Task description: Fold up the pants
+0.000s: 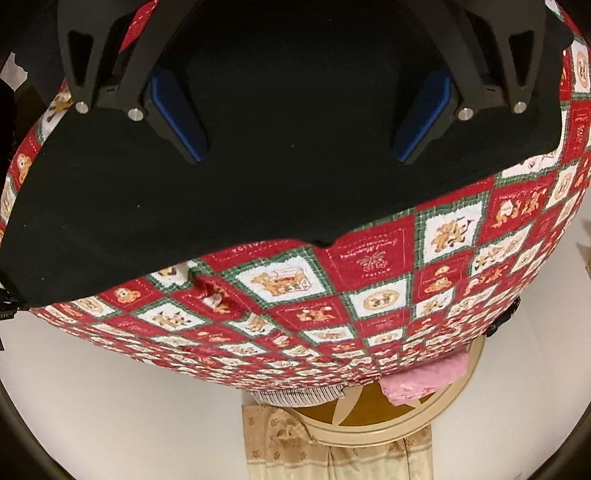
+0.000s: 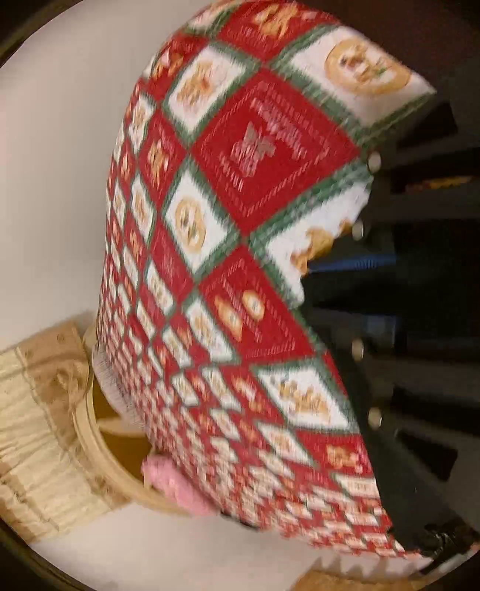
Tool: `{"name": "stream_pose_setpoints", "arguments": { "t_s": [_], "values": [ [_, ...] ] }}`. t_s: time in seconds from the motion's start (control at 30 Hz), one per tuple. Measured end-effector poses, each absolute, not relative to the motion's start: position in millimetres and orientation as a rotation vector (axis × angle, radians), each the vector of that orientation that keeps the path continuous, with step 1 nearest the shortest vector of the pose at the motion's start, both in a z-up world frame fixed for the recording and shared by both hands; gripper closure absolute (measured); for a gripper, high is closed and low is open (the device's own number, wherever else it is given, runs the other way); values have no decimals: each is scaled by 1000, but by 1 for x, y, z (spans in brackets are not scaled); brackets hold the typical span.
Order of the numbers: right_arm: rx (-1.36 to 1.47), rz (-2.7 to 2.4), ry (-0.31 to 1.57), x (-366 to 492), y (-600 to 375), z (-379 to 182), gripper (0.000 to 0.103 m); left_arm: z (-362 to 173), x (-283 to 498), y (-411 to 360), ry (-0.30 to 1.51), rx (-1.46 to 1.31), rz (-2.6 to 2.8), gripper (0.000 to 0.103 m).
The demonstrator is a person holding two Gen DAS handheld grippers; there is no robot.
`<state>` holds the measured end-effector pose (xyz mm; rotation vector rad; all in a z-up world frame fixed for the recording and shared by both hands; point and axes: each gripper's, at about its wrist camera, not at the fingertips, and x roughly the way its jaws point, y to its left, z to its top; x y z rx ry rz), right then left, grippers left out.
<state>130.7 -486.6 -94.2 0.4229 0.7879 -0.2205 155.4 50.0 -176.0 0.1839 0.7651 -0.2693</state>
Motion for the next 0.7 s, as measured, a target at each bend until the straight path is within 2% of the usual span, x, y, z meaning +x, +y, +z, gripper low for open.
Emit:
{"name": "stream_pose_setpoints", "arguments": {
  "t_s": [0.13, 0.27, 0.3, 0.33, 0.37, 0.7],
  "values": [
    [381, -219, 697, 128, -479, -82, 95, -178, 158, 49, 772, 188, -267, 0],
    [372, -251, 739, 142, -489, -103, 95, -179, 158, 50, 773, 183, -268, 0],
    [370, -248, 730, 140, -492, -103, 82, -179, 157, 51, 774, 183, -269, 0],
    [365, -256, 730, 137, -494, -101, 58, -180, 156, 51, 774, 183, -269, 0],
    [372, -284, 728, 132, -497, -98, 50, -180, 156, 52, 772, 182, -269, 0],
    [499, -253, 705, 63, -507, -86, 48, -174, 151, 68, 728, 107, -227, 0]
  ]
}}
